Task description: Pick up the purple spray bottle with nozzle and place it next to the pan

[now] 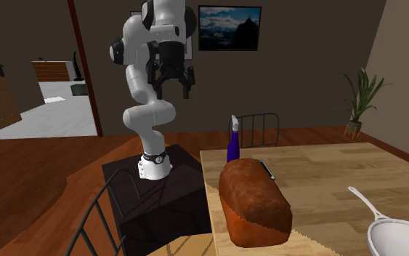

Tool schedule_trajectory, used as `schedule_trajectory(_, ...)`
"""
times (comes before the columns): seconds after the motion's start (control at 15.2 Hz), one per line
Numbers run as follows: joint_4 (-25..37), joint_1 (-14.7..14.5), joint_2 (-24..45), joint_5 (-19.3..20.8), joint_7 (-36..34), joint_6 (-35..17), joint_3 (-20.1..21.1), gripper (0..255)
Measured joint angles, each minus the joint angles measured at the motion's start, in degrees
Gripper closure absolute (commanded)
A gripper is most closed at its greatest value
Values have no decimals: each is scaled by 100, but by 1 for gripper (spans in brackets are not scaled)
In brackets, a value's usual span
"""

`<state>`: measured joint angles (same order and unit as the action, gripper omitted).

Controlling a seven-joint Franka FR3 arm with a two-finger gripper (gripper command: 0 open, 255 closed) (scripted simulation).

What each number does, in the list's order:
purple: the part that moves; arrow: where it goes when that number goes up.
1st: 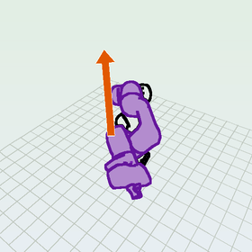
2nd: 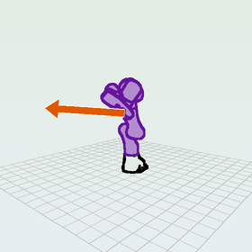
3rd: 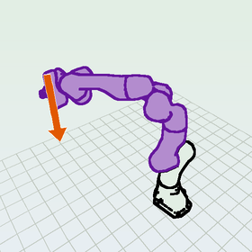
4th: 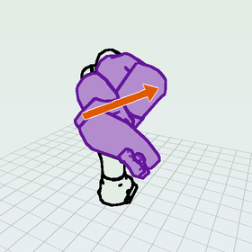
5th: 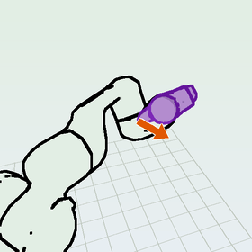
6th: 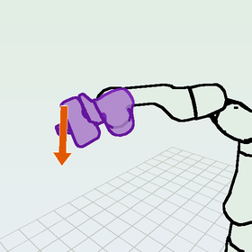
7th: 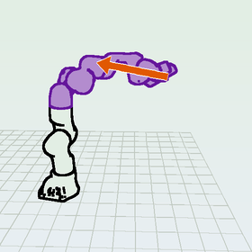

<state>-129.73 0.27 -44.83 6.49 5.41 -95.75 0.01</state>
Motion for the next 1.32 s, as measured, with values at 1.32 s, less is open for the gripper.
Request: schedule_trajectory(1.32, -2353, -635, -678, -1250, -2772, -2114, 2364, 0)
